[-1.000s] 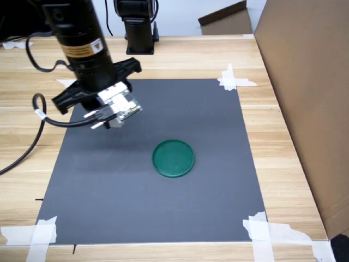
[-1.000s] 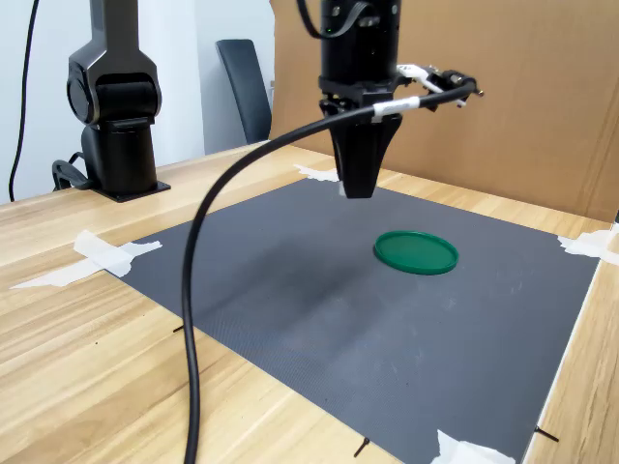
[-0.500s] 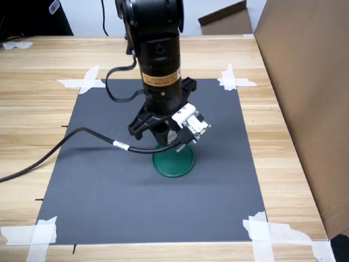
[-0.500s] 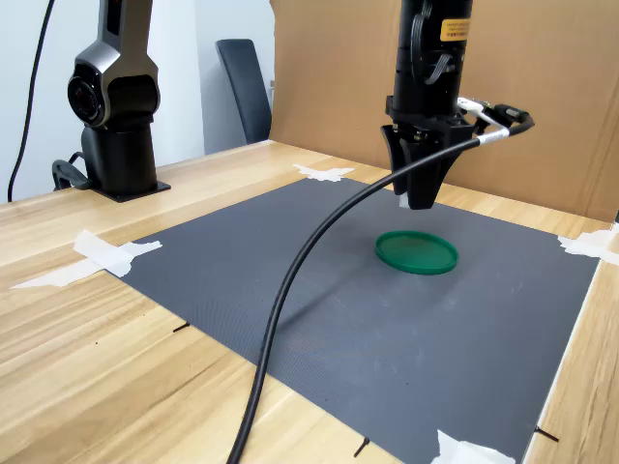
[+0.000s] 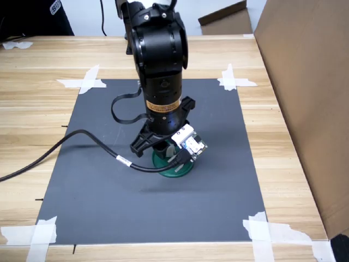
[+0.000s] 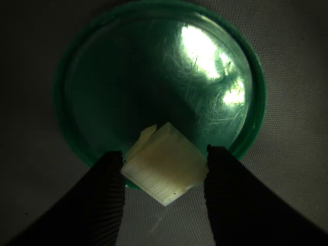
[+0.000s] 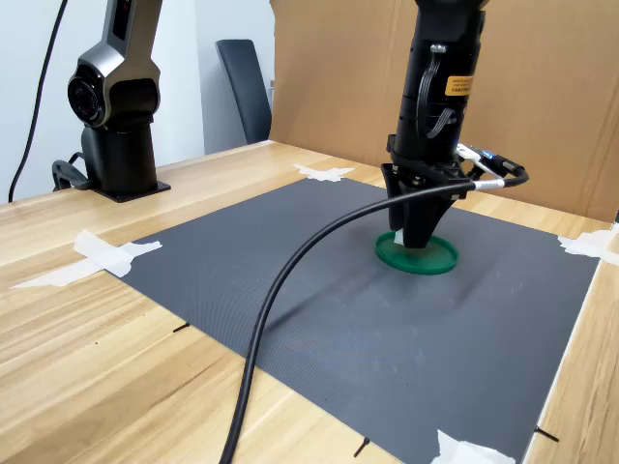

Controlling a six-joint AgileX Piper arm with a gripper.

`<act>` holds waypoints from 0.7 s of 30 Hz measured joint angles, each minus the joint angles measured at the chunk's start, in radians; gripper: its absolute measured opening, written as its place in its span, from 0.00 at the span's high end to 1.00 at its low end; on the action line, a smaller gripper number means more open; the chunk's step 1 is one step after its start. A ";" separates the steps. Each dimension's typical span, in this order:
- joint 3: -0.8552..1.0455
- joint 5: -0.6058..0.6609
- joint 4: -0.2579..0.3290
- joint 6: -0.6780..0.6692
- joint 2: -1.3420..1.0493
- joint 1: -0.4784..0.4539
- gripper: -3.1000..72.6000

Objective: Grasp a white terminal and put it in the green lid.

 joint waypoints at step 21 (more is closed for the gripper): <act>0.000 -0.019 0.008 0.106 -0.289 0.000 0.16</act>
